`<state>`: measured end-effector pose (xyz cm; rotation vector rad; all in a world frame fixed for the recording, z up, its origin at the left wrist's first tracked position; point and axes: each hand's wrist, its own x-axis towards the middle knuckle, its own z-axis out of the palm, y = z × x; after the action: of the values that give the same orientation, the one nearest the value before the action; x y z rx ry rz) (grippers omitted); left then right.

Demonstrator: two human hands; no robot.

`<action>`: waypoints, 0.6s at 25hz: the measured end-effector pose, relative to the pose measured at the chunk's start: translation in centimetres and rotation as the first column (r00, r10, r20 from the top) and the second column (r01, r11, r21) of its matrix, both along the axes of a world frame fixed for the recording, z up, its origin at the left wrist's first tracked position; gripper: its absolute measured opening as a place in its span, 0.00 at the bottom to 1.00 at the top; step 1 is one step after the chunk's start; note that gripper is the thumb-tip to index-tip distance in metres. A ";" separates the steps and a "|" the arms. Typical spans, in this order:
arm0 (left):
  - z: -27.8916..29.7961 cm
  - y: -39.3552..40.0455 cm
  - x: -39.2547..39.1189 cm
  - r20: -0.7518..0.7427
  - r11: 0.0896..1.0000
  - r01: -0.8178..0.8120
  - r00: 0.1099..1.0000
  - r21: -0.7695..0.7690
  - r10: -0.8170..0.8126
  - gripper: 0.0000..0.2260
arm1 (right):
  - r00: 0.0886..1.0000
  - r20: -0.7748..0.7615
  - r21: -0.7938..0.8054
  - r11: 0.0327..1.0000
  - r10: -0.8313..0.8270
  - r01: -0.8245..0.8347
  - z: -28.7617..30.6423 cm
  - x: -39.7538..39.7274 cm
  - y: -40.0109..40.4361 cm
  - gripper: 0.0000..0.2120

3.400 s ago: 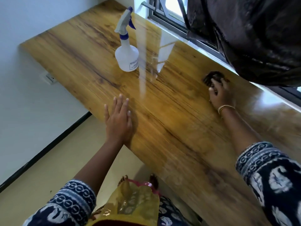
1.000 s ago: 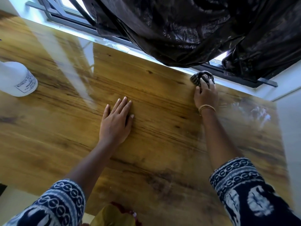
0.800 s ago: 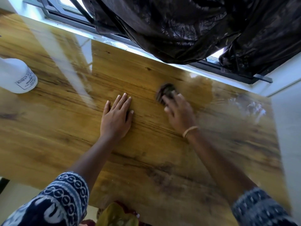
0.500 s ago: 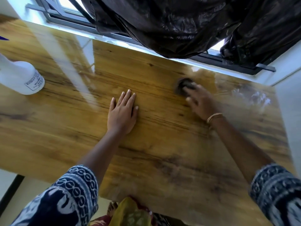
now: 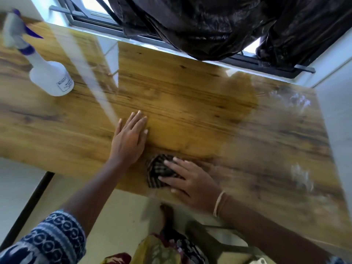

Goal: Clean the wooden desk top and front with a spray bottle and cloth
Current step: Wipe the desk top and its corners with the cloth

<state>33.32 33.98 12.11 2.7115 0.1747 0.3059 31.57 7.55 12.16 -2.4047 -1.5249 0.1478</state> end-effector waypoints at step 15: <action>-2.5 3.0 -14.0 -0.009 0.984 -0.137 0.990 0.115 0.138 0.23 | 0.968 0.050 0.040 0.969 -0.245 0.243 0.0 -5.3 6.5 0.19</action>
<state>19.32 37.03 9.57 2.8218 0.3609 0.3431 26.29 14.02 12.21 -2.5631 -1.2275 0.0042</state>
